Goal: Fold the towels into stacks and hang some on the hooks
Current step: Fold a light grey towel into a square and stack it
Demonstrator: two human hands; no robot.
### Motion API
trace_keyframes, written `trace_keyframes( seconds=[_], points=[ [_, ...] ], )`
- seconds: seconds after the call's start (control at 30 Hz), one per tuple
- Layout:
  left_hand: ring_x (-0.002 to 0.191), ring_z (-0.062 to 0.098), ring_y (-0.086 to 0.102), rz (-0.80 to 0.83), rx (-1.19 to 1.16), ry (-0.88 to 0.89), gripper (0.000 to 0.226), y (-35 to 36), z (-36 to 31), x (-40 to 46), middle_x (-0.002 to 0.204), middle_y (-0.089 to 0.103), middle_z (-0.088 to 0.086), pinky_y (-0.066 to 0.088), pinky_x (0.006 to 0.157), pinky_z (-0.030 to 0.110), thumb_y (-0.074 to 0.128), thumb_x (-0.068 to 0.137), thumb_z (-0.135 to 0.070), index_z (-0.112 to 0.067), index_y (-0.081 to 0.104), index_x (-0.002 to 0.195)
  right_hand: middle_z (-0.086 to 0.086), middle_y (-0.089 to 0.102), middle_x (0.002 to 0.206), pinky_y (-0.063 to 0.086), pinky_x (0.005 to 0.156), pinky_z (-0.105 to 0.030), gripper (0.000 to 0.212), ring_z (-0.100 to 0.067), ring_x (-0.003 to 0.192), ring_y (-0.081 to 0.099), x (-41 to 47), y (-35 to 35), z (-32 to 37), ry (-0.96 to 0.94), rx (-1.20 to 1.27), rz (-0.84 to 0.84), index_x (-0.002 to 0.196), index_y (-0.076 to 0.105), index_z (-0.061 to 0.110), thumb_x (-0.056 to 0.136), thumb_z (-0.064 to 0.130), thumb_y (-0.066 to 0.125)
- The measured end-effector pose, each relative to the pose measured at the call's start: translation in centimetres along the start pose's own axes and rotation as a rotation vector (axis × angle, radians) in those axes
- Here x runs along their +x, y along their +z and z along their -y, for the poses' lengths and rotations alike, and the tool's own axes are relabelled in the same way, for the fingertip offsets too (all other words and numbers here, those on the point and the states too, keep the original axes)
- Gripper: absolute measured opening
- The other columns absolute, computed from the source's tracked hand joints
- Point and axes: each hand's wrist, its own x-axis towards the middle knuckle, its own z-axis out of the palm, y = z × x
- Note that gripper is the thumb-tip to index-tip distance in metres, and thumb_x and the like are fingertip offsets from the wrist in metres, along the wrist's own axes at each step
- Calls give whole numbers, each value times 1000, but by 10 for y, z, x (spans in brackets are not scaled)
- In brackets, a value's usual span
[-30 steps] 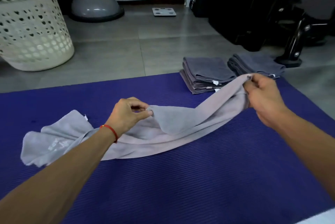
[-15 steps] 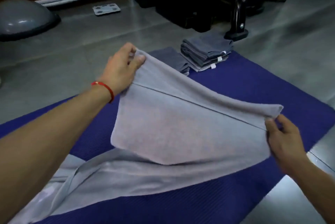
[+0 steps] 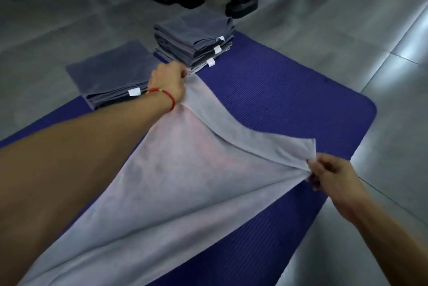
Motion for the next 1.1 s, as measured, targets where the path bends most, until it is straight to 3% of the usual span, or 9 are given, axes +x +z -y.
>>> trace_keyframes(
  seconds=[0.17, 0.23, 0.3, 0.43, 0.57, 0.73, 0.87, 1.0, 1.1],
  points=[
    [117, 38, 61, -49, -202, 34, 37, -11, -94, 70, 124, 65, 19, 46, 95, 35, 48, 88, -4, -17, 67, 118, -8, 61, 80, 48, 44, -23, 18, -23, 64, 58, 70, -45, 29, 60, 221, -436, 85, 66, 14, 100, 18, 57],
    [127, 33, 54, 65, -255, 53, 50, -5, -121, 68, 140, 56, 16, 41, 104, 32, 47, 92, -6, -19, 52, 140, -12, 66, 92, 59, 59, -35, 13, -31, 78, 66, 80, -50, 30, 31, 104, -453, 97, 63, 17, 94, 25, 53],
    [136, 31, 47, 249, -195, 139, 57, 12, -128, 38, 150, 48, 14, 36, 110, 32, 51, 95, -10, -16, 42, 150, -11, 63, 117, 57, 88, -49, 36, -36, 101, 64, 61, -34, 35, 1, -57, -389, 131, 53, 15, 97, 28, 55],
    [145, 28, 37, 533, -110, 283, 70, 60, -43, -95, 155, 43, 14, 28, 119, 34, 48, 87, -45, -14, 43, 149, -8, 49, 138, 50, 87, -29, 56, -14, 93, 59, -6, 28, 16, -289, -334, -41, 152, 41, 16, 99, 9, 59],
    [155, 28, 15, 389, 200, 235, 84, 58, 97, -256, 167, 18, 5, 28, 117, 63, 58, 81, -54, -29, 31, 157, -10, 38, 153, 46, 106, -46, 58, -32, 128, 49, -36, 82, -1, -600, -650, 295, 149, 47, 20, 94, 8, 60],
    [140, 33, 44, 342, 329, -109, 115, 22, 208, -414, 158, 37, 4, 45, 103, 59, 72, 62, -29, -31, 15, 161, -12, 45, 148, 51, 95, -55, 56, -38, 121, 54, -58, 145, 30, -908, -821, 486, 143, 53, 20, 89, 10, 61],
    [119, 32, 61, 152, 322, -167, 70, 9, 255, -465, 136, 58, 3, 50, 92, 59, 43, 79, -19, -20, 39, 150, -5, 50, 141, 51, 99, -47, 52, -27, 123, 54, -91, 205, 57, -1138, -879, 583, 142, 55, 19, 91, 10, 62],
    [106, 24, 65, 102, 332, -312, 35, -5, 261, -462, 107, 67, -7, 39, 98, 72, 57, 87, -23, -27, 60, 122, 10, 40, 147, 36, 113, -30, 50, -10, 134, 41, -135, 247, 79, -1220, -943, 742, 149, 44, 27, 101, 18, 49],
    [79, 27, 67, 120, 104, -435, 22, -48, 238, -450, 79, 67, -6, 53, 85, 44, 43, 89, -46, -33, 51, 105, 14, 43, 143, 36, 110, -22, 45, -5, 132, 43, -150, 259, 93, -1262, -919, 771, 146, 47, 28, 102, 18, 48]
  ],
)
